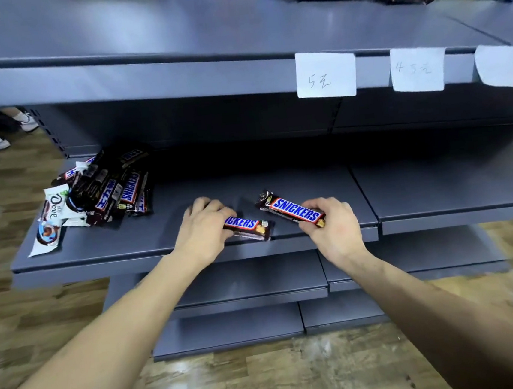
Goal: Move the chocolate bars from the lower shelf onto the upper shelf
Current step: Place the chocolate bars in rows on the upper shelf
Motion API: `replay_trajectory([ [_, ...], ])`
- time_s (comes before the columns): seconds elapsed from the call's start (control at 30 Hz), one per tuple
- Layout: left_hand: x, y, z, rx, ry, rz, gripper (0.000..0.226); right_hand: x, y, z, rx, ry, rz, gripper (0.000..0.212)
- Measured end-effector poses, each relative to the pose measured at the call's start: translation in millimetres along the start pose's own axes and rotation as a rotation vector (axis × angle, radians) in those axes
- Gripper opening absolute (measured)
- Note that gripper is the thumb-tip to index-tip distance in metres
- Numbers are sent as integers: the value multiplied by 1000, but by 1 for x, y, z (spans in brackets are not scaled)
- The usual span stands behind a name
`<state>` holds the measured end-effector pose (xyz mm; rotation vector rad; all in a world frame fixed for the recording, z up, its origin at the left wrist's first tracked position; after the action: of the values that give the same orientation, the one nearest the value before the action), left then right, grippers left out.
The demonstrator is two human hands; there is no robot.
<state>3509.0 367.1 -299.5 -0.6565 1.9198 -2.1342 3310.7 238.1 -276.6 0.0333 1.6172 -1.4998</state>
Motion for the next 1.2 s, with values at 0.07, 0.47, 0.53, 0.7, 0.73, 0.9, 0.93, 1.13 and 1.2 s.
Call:
replay_trajectory([
  [0.07,8,-6,-8,54,33,-21,36,-3,-2,0,-10,-15,25,31],
  [0.47,93,-62,-81,321,127,-167,35,-19,-72,-25,-59,-254,126,33],
  [0.53,116,-73,-92,334,128,-188,35,-18,-95,-33,-51,-289,140,33],
  [0.7,189,-97,-108,344,171,-185,36,-9,-160,-49,-4,-390,166,32],
  [0.73,204,-102,-109,355,182,-183,36,-6,-173,-51,4,-405,167,32],
  [0.9,275,-123,-110,408,217,-175,36,11,-237,-59,69,-483,142,33],
  [0.93,288,-127,-110,420,222,-171,36,16,-251,-60,81,-487,138,32],
  [1.13,360,-155,-98,480,317,-145,36,39,-338,-53,179,-525,97,32],
  [1.2,385,-169,-90,515,361,-132,37,43,-369,-43,223,-530,72,31],
])
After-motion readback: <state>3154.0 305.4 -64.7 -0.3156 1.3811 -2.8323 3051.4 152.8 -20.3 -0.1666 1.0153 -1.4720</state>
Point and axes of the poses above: each hand's wrist, its own z-axis towards the middle knuckle, its own y-axis out of the palm, x = y × z, the point moved 9 cm from there along z, towards the middle knuckle, and after that the axes turned 2 degrees about -y, right-handed, at the moved point
